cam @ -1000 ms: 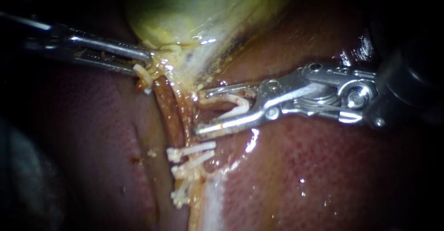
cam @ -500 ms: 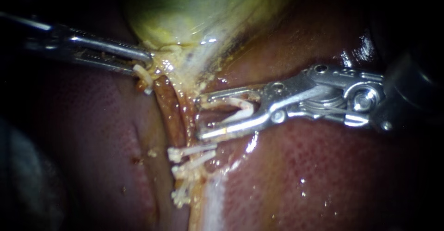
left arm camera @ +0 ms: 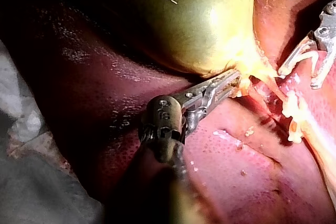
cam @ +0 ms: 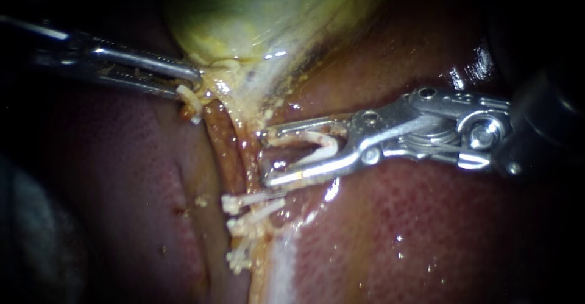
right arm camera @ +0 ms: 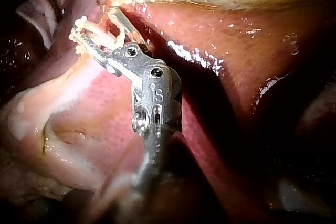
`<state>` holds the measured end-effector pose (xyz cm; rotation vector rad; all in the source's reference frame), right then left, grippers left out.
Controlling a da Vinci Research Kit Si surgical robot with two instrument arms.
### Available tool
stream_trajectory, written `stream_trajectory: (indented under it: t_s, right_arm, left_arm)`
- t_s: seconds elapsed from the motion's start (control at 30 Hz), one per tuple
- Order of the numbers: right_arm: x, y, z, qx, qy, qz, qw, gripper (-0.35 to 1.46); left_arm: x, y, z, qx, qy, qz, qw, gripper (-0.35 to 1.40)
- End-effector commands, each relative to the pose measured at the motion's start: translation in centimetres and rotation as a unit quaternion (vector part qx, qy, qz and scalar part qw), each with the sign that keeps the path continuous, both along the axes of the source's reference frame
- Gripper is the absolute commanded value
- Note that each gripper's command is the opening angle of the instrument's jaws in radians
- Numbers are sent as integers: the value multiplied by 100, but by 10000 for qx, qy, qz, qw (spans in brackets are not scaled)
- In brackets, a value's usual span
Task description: Clipping third clip right tube
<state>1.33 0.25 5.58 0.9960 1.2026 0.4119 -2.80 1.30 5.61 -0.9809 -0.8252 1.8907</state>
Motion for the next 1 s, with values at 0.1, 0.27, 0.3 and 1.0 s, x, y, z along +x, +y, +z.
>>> stream_trajectory:
  t_s: [0.1,0.27,0.3,1.0]
  right_arm:
    - [0,-4,-4,35,29,-105,9999,44]
    - [1,-11,-2,72,16,-143,9999,44]
    - [1,-11,-2,69,17,-145,9999,44]
    - [2,-20,15,218,-103,-132,9996,44]
  left_arm:
    - [0,0,0,0,1,-2,10000,-35]
    - [0,0,0,0,1,-2,10000,-35]
    - [0,0,0,0,1,-2,10000,-35]
    - [0,0,0,0,1,-2,10000,-35]
